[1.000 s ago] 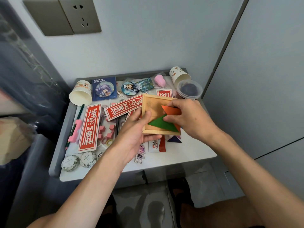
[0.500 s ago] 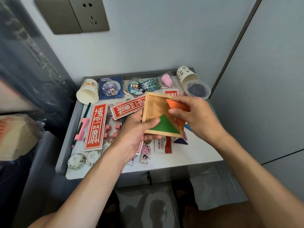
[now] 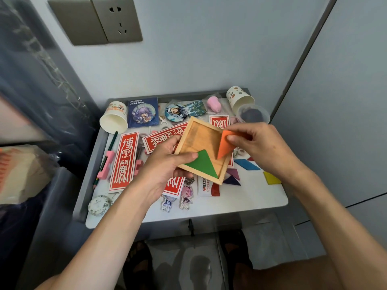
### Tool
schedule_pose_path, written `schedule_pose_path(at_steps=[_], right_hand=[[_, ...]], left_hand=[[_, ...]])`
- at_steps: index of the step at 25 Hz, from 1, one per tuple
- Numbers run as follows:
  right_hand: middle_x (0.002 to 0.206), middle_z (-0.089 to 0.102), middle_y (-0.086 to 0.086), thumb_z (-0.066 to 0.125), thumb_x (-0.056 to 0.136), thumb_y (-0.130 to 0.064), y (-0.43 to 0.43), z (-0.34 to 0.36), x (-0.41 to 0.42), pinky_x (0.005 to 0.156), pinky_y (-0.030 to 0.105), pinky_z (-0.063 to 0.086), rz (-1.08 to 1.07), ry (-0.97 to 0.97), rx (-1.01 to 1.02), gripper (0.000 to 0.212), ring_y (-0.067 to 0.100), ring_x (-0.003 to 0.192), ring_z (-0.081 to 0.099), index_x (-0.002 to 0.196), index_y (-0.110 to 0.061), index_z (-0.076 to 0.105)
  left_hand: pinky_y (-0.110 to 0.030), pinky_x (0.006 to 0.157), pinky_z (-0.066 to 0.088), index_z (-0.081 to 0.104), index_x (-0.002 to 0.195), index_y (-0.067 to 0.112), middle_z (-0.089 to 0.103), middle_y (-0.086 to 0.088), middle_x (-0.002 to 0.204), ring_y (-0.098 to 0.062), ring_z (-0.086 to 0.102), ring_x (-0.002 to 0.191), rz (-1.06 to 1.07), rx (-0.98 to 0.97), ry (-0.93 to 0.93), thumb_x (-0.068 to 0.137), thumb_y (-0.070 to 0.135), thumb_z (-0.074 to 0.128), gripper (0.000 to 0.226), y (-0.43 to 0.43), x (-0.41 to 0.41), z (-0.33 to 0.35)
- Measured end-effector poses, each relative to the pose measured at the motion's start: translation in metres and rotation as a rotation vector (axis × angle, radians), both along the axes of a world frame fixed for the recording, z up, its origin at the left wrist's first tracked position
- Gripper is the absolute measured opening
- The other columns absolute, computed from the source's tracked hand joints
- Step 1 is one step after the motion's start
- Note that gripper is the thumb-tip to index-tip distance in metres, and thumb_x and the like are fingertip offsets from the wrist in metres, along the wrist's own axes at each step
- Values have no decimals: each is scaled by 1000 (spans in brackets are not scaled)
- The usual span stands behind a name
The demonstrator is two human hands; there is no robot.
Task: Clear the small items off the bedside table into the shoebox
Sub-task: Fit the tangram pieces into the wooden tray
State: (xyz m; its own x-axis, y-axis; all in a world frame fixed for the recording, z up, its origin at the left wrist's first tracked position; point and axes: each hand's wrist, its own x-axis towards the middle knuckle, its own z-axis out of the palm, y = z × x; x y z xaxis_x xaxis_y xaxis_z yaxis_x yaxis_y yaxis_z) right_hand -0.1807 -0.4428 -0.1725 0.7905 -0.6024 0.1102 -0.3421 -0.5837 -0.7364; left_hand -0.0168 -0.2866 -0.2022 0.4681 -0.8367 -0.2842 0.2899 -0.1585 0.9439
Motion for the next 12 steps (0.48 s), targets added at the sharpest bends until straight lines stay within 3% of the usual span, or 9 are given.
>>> schedule_pose_path(at_steps=[3,7,10,12], right_hand=[[100,57,-33,64,91,-26,2,-3,4,84,22,50,114,51,-33,27,-4,102,56,115,-36,70],[104,60,-20,73,83,-32,11,-7,11,89,35,48,106,59,-95,17,5,104,51,99,-39,71],[114,49,-15,78,77,-36,14,-9,12,97,33,39,42,68,-209,22,5,110,37,97,-37,69],[120,42,-14,79,76,-36,14,-8,13,100,30,34,16,54,-163,27,6,114,32,100,-34,68]], left_hand=[[-23,51,55,65,116,17,76,-8,99,-19,73,81,-27,3,28,84,4,71,35,2,1,1],[-21,50,54,66,118,17,75,-8,96,-15,70,73,-15,5,60,84,5,71,37,1,1,2],[-21,49,53,64,122,16,74,-8,94,-13,70,70,12,6,86,85,3,69,40,1,2,3],[-21,50,53,66,120,16,75,-8,94,-13,70,70,8,7,77,86,2,68,37,1,3,3]])
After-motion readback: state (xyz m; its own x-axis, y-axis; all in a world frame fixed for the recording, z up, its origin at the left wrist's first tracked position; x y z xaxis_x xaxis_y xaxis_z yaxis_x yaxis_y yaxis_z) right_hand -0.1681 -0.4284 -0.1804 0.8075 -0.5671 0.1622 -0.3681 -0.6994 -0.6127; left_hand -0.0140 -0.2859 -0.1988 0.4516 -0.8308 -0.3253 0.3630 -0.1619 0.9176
